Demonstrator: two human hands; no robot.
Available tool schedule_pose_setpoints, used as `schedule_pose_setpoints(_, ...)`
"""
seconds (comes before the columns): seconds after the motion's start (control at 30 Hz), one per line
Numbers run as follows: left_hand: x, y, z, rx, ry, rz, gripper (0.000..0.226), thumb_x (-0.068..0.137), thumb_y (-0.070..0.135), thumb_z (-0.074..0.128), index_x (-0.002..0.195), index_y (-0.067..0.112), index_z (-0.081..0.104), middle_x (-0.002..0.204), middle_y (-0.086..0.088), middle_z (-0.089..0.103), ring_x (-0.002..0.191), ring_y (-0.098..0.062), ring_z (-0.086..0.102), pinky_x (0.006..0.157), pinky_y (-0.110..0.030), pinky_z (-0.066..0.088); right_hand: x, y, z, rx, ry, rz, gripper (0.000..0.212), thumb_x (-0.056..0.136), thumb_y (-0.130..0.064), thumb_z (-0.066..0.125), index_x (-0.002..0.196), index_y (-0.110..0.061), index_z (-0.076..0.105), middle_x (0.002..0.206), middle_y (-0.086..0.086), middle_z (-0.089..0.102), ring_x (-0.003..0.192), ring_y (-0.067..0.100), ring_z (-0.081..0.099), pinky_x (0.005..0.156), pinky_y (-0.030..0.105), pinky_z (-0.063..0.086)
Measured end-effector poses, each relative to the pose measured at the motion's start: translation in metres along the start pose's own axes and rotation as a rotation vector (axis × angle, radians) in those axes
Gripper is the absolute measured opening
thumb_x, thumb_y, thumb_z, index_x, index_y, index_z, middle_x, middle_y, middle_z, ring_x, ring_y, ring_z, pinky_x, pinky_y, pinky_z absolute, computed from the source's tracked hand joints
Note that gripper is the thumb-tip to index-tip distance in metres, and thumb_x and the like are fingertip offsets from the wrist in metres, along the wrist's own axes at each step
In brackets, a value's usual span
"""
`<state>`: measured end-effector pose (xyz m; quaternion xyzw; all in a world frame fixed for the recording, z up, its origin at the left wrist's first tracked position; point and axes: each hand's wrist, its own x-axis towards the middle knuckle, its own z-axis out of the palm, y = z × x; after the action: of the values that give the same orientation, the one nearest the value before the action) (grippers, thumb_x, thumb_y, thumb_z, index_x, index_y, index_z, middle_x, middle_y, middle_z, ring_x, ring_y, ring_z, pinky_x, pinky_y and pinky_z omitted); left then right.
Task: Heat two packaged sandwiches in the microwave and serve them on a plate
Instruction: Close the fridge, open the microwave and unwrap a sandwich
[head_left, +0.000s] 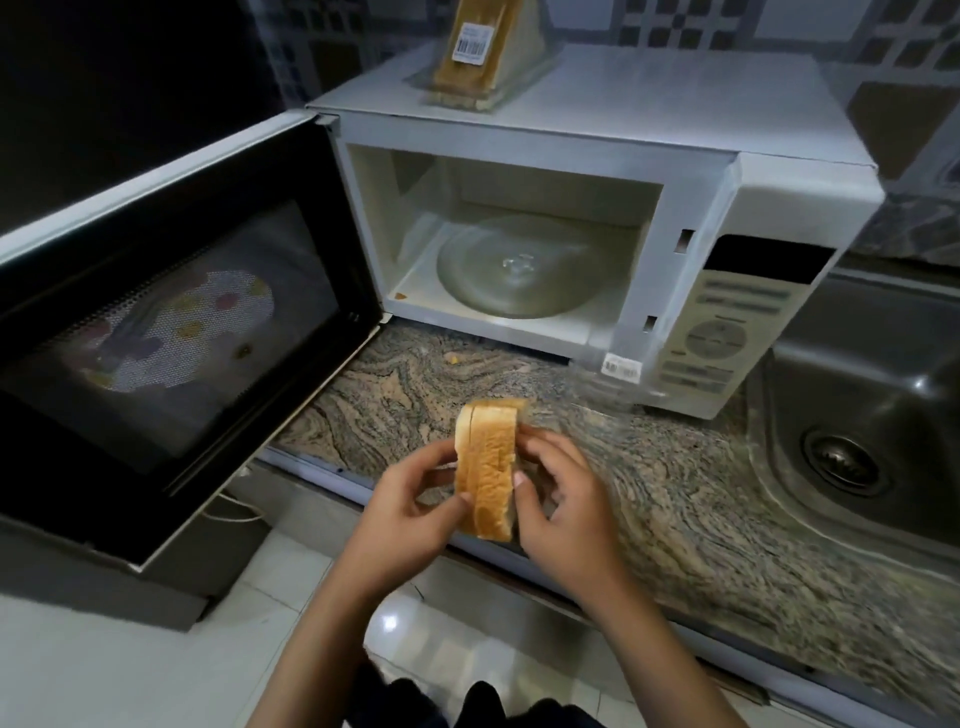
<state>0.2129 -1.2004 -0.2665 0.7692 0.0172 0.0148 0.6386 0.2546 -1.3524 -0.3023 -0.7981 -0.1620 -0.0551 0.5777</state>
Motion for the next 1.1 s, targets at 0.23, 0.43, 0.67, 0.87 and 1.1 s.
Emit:
schedule_pose_setpoints(0.23, 0.019, -0.002, -0.021, 0.054, 0.060, -0.018, 0.044, 0.076, 0.012, 0.056, 0.120, 0.014, 0.060, 0.109, 0.000, 0.068, 0.100, -0.012, 0.064, 0.079, -0.024, 0.054, 0.024, -0.006, 0.022, 0.007, -0.005, 0.015, 0.040, 0.086, -0.012, 0.046, 0.122, -0.007, 0.062, 0.127, 0.001, 0.059, 0.119, 0.009, 0.053, 0.103, 0.019, 0.040)
schedule_pose_setpoints(0.43, 0.065, 0.001, -0.041, 0.051, 0.036, 0.008, 0.043, 0.075, 0.012, 0.059, 0.118, 0.017, 0.059, 0.109, 0.005, 0.067, 0.101, -0.009, 0.065, 0.085, -0.027, 0.055, 0.061, -0.005, 0.040, 0.044, 0.080, 0.092, 0.040, 0.089, -0.014, 0.047, 0.127, -0.011, 0.059, 0.131, 0.001, 0.057, 0.122, 0.010, 0.053, 0.103, 0.028, 0.044)
schedule_pose_setpoints(0.67, 0.144, 0.005, -0.046, 0.070, -0.039, 0.102, 0.044, 0.072, 0.011, 0.060, 0.113, 0.025, 0.059, 0.107, 0.006, 0.068, 0.096, -0.005, 0.066, 0.085, -0.022, 0.052, 0.112, -0.004, 0.046, 0.058, 0.243, 0.122, 0.040, 0.095, -0.010, 0.050, 0.135, -0.010, 0.050, 0.136, 0.002, 0.054, 0.126, 0.010, 0.050, 0.104, 0.025, 0.043)
schedule_pose_setpoints(0.87, 0.215, 0.009, -0.045, 0.131, -0.165, 0.164, 0.044, 0.083, 0.001, 0.062, 0.126, 0.009, 0.057, 0.117, -0.004, 0.066, 0.106, -0.012, 0.063, 0.093, -0.031, 0.052, 0.162, 0.004, 0.047, 0.023, 0.451, 0.146, 0.038, 0.094, -0.006, 0.050, 0.131, -0.012, 0.054, 0.127, 0.002, 0.057, 0.115, 0.008, 0.055, 0.094, 0.010, 0.043)
schedule_pose_setpoints(1.1, 0.275, 0.011, -0.023, 0.208, -0.204, 0.189, 0.044, 0.084, 0.004, 0.063, 0.127, 0.005, 0.055, 0.119, -0.001, 0.061, 0.108, -0.013, 0.060, 0.094, -0.023, 0.046, 0.213, 0.011, 0.041, 0.050, 0.624, 0.168, 0.040, 0.089, 0.005, 0.050, 0.124, -0.014, 0.058, 0.111, -0.011, 0.058, 0.107, 0.001, 0.054, 0.089, -0.002, 0.034)
